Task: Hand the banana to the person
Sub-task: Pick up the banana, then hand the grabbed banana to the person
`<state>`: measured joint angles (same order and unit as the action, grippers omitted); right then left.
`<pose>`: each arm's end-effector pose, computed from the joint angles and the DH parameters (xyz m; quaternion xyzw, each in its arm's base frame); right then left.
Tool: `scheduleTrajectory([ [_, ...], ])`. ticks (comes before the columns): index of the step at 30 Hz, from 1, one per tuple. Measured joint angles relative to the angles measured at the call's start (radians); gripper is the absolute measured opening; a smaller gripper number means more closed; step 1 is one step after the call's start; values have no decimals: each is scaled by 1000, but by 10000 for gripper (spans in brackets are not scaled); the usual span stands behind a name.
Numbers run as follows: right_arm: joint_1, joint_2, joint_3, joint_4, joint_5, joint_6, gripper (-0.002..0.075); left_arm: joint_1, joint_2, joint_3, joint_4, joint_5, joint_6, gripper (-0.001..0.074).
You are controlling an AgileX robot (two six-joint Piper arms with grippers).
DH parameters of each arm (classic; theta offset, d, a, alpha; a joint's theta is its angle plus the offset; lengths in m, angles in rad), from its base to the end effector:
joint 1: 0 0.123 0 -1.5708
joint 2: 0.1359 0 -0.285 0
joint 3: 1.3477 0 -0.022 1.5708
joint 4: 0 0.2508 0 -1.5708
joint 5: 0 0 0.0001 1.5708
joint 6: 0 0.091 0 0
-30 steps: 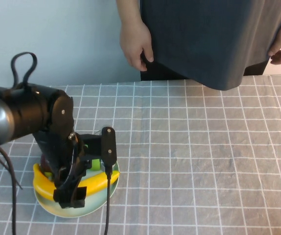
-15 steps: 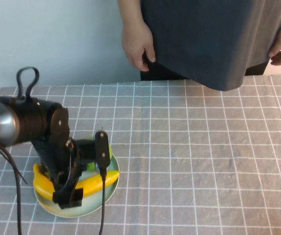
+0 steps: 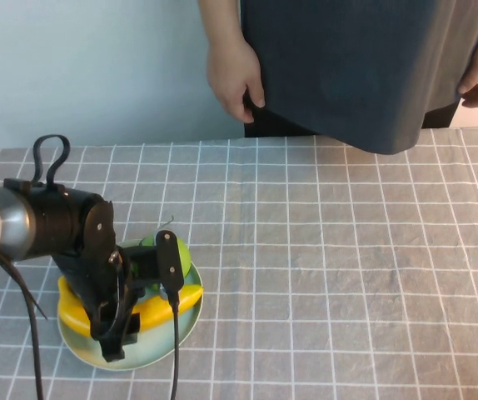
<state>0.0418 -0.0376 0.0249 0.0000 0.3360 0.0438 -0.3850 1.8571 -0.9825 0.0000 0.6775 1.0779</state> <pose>0.0521 0.0022 0.1765 0.0008 0.7855 0.0265 0.6183 0.2955 -0.1198 0.1303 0.6670 0.7432 0.0180 0.0498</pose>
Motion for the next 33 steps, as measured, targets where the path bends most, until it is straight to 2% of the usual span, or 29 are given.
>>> scheduleTrajectory([
  [4,0,0,0,0,0,0,-7,0,-23,2,-7,55,-12,271],
  [9,0,0,0,0,0,0,-7,-2,-150,10,0,182,-47,270],
  [19,0,0,0,0,0,0,-7,-118,-560,-9,17,508,-136,270],
  [27,0,0,0,0,0,0,-7,-140,-779,-69,35,555,-223,270],
  [33,0,0,0,0,0,0,-7,-140,-816,-78,62,563,-243,270],
])
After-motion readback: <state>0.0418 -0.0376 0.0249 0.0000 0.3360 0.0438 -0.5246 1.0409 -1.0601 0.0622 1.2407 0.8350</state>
